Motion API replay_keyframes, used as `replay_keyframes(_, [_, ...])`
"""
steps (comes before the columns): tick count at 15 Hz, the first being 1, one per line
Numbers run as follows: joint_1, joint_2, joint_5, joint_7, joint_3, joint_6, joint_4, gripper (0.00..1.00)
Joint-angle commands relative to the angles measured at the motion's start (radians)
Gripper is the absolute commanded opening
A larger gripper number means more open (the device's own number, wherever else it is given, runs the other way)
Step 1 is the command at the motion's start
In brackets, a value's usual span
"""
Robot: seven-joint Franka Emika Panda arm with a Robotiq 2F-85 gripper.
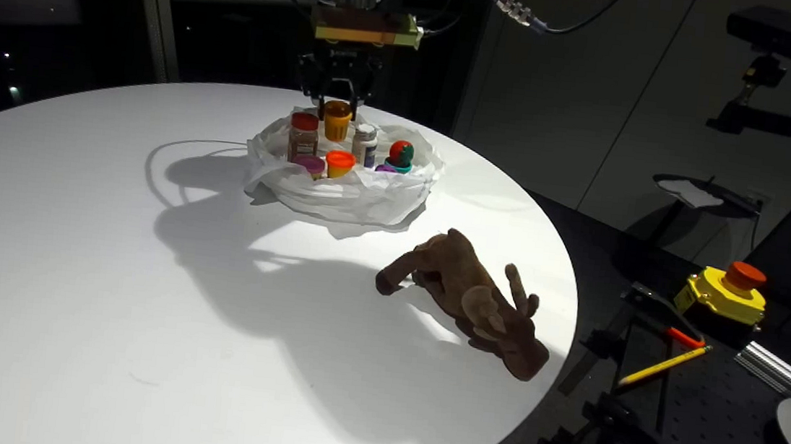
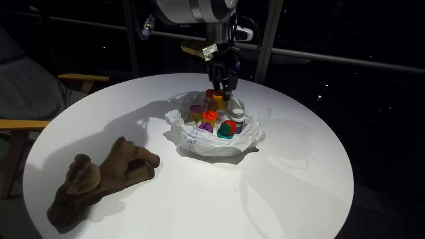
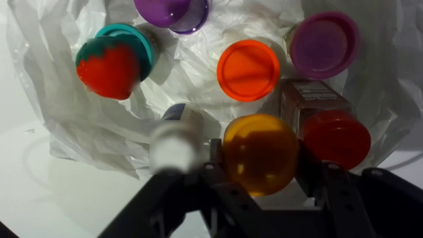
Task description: Put the things on the table into the plastic bag
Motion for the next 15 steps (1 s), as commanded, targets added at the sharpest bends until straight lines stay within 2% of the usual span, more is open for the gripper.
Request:
replay_keyframes(1, [0.005, 0.066, 0.024, 0.038, -0.02, -0.013, 0.113, 0.28])
replay_keyframes(13, [-0.077, 0.199, 0.135, 0.022, 0.004, -0.052, 0.268, 0.28])
replay_keyframes(14, [-0.081, 0.199, 0.142, 0.011, 0.009, -0.06, 0.27, 0.78])
replay_keyframes(15, [-0.084, 0.198, 0.147, 0.006, 0.013, -0.065, 0.272, 0.79])
